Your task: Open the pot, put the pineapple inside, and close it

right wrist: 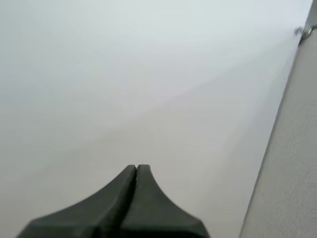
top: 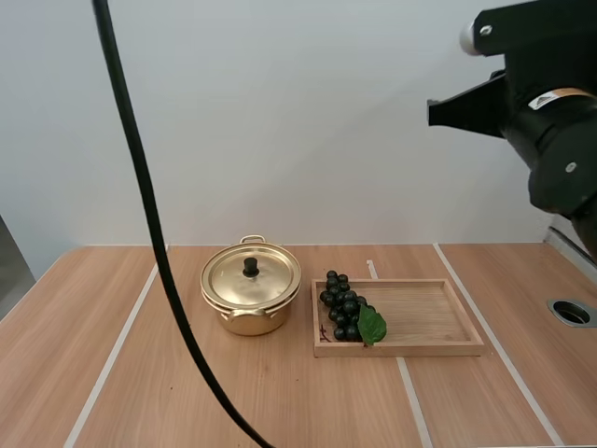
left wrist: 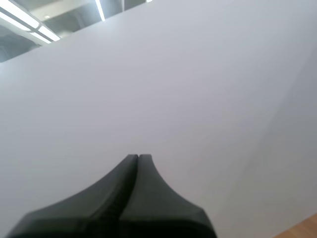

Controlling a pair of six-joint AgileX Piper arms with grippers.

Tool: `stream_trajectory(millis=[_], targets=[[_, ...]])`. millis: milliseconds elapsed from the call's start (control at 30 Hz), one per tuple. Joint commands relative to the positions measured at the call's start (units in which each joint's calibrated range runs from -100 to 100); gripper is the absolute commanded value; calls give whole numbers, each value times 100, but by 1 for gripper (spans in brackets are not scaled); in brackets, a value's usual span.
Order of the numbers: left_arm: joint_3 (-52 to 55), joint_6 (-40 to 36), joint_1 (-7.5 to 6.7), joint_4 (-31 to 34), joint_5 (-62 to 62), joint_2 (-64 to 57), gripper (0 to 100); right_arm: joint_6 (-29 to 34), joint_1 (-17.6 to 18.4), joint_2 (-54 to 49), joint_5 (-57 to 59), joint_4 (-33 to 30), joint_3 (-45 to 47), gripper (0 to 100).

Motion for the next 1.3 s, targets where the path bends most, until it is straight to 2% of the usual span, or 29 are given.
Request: stream_trajectory(millis=[0, 133, 333, 500, 700, 767, 900, 1000, 1100, 1267], targets=[[669, -74, -10, 51, -523, -530, 0, -46, 114, -448, -134, 24, -1, 0], [1805, -10, -10, 342, -1233, -1370, 0, -57, 231, -906, 338, -207, -1, 0], [3472, -10, -10, 798, -2181, -2708, 0, -634, 239, -1472, 661, -323, -1, 0], [4653, -23, -10, 874, -3066, -3525, 0, -694, 407, -1879, 1503, -332, -1, 0], [6151, -794, -10, 1175, -4796, -4006, 0, -694, 477, -2945, 548, 325, 14, 0], [6548, -829, -10, 1175, -5167, -4018, 0, -694, 487, -3207, 267, 367, 105, 0], [7115, -829, -10, 1175, -5660, -4018, 0, -694, 580, -3480, -856, 297, 904, 0], [7468, -829, -10, 1164, -6114, -4018, 0, -723, 671, -3614, -1717, 216, 1825, 0], [7742, -838, -4, 1156, -6294, -4073, 0, -723, 738, -3701, -1749, -41, 2518, 0], [8277, -838, -4, 1152, -6293, -4496, 0, -723, 744, -3774, -1278, -822, 3418, 0]])
